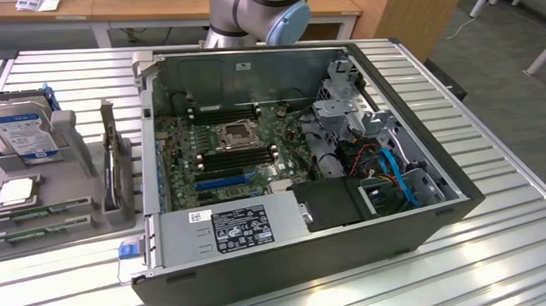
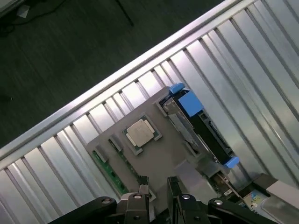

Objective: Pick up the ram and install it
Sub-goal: 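Reach for the ram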

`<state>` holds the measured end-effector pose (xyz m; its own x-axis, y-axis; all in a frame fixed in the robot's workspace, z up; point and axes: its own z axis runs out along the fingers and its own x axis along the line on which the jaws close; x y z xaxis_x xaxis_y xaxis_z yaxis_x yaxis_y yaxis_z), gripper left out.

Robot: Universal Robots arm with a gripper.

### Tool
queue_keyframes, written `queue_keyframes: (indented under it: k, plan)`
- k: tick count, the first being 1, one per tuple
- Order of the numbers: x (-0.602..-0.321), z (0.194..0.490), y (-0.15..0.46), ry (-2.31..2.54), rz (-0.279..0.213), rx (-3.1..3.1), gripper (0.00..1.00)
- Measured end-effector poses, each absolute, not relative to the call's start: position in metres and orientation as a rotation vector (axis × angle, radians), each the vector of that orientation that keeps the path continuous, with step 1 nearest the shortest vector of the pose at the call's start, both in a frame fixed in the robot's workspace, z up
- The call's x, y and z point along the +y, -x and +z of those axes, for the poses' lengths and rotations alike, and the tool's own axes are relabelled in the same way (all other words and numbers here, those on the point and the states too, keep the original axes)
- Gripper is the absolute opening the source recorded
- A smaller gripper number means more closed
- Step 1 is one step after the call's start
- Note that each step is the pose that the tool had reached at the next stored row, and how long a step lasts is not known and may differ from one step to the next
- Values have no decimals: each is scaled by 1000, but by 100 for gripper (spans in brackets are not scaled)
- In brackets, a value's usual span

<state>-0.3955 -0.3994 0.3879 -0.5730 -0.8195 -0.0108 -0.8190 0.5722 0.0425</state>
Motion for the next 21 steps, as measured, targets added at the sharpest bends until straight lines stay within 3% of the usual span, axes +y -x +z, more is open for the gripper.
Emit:
queue_keyframes:
  k: [21]
  plan:
    - [-399,384,396,-1943,-62,-2445,29]
